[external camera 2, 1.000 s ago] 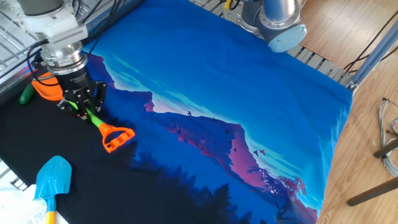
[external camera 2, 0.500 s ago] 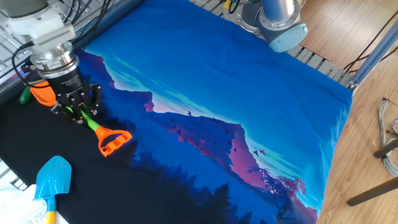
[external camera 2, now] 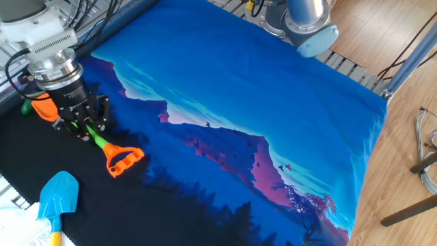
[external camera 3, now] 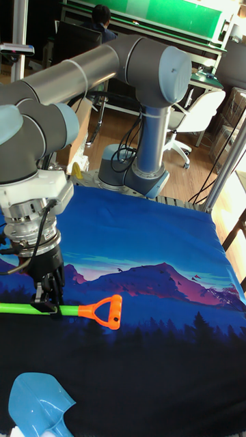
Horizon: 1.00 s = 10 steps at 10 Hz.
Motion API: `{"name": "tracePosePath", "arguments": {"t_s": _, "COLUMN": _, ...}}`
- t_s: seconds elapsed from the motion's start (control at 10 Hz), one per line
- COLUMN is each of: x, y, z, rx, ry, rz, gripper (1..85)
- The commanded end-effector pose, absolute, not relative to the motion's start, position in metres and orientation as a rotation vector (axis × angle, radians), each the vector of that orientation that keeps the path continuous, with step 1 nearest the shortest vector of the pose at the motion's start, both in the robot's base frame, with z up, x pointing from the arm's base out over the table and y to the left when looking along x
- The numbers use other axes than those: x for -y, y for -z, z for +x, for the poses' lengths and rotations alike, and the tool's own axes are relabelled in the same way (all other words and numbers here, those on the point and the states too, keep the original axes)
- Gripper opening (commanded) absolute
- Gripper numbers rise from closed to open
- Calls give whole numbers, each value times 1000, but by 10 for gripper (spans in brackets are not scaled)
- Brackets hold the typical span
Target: Use a shovel to scoop up an object
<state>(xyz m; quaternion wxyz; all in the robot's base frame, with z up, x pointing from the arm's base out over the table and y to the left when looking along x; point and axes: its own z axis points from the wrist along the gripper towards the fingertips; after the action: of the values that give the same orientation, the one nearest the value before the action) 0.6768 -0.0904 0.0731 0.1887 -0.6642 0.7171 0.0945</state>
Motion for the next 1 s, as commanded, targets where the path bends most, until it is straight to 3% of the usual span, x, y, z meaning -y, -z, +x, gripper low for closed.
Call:
{"name": "tracePosePath", "arguments": {"t_s": 0.0, "x": 80, "y": -81, "z": 697, "rx": -1882, "ry": -227, "rz": -1917, "gripper": 13}}
{"name": "tracePosePath", "arguments": {"t_s": 0.9, "x": 87, "y": -78, "z": 690, "rx": -1730, "ry": -297, "rz": -1979, "gripper": 13}}
